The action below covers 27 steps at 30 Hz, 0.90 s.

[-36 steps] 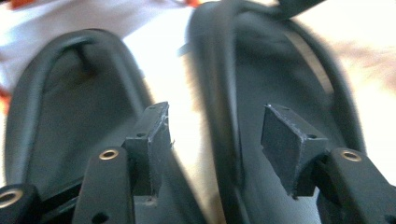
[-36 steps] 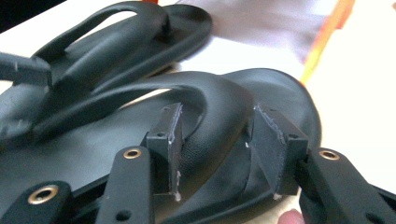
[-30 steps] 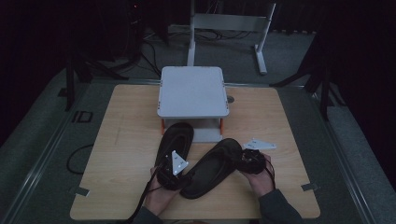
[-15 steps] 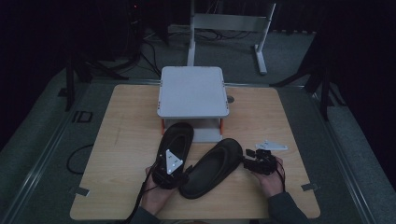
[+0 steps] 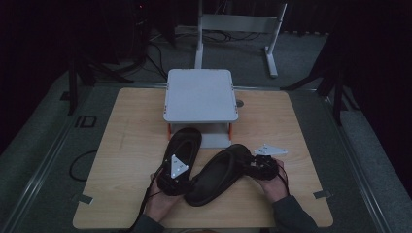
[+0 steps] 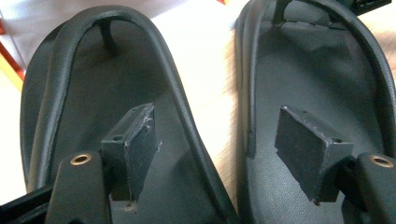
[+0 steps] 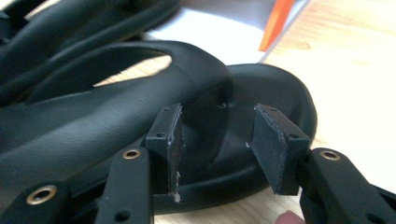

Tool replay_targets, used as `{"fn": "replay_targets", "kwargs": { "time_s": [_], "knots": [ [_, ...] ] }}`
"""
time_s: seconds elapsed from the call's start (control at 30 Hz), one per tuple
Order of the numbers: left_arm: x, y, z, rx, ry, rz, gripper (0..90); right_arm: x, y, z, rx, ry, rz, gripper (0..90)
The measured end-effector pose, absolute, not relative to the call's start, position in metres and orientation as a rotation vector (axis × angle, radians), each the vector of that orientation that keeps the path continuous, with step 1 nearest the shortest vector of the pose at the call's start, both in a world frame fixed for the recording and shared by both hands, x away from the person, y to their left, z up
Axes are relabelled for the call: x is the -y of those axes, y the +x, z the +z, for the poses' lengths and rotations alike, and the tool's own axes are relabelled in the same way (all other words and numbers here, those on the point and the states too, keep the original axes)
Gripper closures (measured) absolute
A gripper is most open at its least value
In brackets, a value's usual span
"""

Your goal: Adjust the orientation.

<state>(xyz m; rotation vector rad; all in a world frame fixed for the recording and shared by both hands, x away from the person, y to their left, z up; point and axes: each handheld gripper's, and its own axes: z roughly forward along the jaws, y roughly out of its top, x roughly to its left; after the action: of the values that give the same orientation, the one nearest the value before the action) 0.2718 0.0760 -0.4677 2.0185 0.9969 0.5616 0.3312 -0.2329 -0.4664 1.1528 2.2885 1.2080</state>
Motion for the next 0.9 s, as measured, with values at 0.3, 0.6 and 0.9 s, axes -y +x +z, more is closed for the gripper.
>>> {"fn": "replay_targets", "kwargs": {
  "time_s": [0.3, 0.6, 0.9],
  "knots": [
    [-0.046, 0.276, -0.459, -0.857, 2.065, 0.546, 45.2, 0.236, 0.329, -0.469, -2.302, 1.157, 1.221, 50.3],
    [-0.011, 0.305, -0.472, -0.968, 2.119, 0.514, 70.8, 0.240, 0.329, -0.472, -2.305, 1.171, 1.230, 48.0],
    [-0.022, 0.292, -0.470, -1.030, 2.050, 0.545, 82.5, 0.235, 0.326, -0.469, -2.291, 1.136, 1.250, 47.0]
  ]
}}
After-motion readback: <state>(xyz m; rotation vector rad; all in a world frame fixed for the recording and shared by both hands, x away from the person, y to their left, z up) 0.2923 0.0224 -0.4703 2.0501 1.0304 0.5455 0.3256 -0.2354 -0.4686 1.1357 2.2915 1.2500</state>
